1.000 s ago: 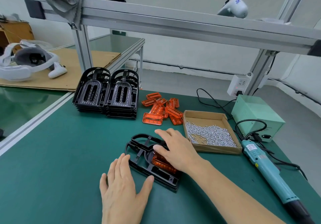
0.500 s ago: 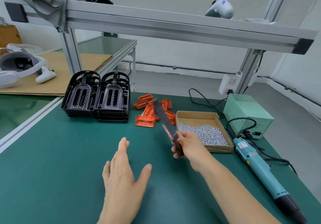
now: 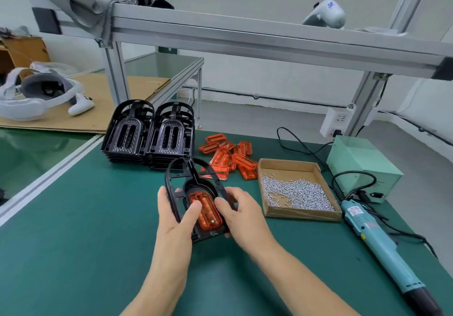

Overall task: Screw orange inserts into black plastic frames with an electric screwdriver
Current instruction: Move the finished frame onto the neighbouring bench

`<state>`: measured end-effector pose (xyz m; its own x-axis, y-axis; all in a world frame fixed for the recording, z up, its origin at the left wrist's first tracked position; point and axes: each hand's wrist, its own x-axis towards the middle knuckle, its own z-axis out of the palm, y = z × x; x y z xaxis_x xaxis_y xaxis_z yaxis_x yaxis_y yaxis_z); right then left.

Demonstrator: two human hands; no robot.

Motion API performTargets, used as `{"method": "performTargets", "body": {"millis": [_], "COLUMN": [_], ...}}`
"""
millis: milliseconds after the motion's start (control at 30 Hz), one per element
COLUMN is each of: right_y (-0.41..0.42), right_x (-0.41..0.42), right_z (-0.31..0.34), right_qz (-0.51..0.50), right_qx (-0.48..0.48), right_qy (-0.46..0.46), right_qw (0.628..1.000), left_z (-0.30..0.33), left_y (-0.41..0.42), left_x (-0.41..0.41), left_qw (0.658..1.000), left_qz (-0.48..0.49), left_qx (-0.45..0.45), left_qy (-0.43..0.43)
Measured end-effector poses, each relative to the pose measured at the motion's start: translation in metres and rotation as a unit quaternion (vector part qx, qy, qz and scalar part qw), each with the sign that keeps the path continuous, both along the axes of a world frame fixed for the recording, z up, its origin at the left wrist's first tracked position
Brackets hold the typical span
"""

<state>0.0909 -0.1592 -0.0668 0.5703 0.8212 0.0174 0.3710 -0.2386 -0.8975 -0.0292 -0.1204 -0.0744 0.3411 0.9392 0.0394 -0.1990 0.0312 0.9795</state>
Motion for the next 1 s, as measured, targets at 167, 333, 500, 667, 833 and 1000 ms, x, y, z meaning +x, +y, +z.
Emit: {"method": "performTargets", "body": {"millis": [167, 333, 500, 667, 833, 1000], "right_y": [0.011, 0.027, 0.052, 0.079, 0.108, 0.132], "right_x": [-0.020, -0.038, -0.067, -0.099, -0.137, -0.175], "right_z": [0.004, 0.008, 0.012, 0.015, 0.015, 0.017], "right_qz": [0.089, 0.124, 0.166, 0.225, 0.285, 0.334], "right_qx": [0.029, 0.052, 0.056, 0.059, 0.053, 0.058], "right_qy": [-0.013, 0.006, -0.013, -0.030, -0.044, -0.058], "right_qw": [0.996, 0.991, 0.984, 0.972, 0.956, 0.939], "left_z": [-0.006, 0.001, 0.009, 0.011, 0.012, 0.011], "left_y": [0.020, 0.029, 0.048, 0.057, 0.069, 0.082], "left_x": [-0.019, -0.040, -0.065, -0.102, -0.141, -0.179], "left_qw": [0.993, 0.991, 0.992, 0.983, 0.974, 0.960], "left_qz": [0.024, 0.043, 0.109, 0.154, 0.204, 0.262], "left_qx": [-0.095, -0.113, -0.049, -0.014, -0.015, -0.024], "left_qy": [-0.060, -0.052, 0.031, 0.098, 0.095, 0.093]}}
